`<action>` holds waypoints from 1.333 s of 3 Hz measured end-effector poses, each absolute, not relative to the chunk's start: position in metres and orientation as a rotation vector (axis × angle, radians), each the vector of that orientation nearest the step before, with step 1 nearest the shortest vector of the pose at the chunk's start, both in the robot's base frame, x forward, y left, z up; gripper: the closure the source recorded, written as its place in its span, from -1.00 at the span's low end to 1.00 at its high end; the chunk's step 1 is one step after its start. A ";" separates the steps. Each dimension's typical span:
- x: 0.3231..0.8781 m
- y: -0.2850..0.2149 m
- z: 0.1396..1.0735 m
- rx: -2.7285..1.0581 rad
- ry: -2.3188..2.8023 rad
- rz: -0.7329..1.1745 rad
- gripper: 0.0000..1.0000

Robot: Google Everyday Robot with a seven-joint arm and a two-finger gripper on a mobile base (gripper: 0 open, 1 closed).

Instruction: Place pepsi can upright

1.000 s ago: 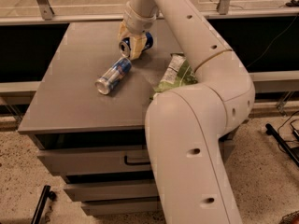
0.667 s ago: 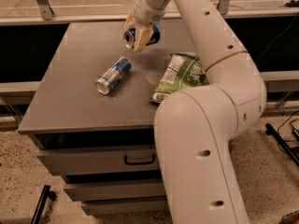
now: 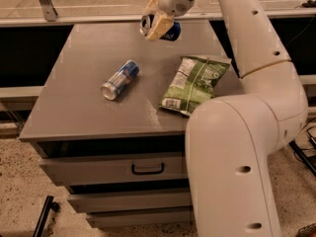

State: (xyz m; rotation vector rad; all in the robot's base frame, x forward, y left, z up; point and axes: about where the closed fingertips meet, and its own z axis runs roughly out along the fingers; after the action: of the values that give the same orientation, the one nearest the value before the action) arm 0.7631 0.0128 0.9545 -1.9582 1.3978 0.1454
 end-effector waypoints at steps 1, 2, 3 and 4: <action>0.761 0.007 0.973 -1.754 1.429 0.292 1.00; 0.752 0.009 0.993 -1.579 1.403 0.451 1.00; 0.735 0.015 1.009 -1.438 1.359 0.600 1.00; 0.712 0.019 1.016 -1.341 1.344 0.702 1.00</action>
Offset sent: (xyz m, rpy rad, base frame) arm -0.0511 -0.0043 0.0587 0.6558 0.1657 -0.1208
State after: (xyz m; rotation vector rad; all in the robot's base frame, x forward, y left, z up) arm 0.7120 0.0186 1.0156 -1.3409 1.3443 0.7023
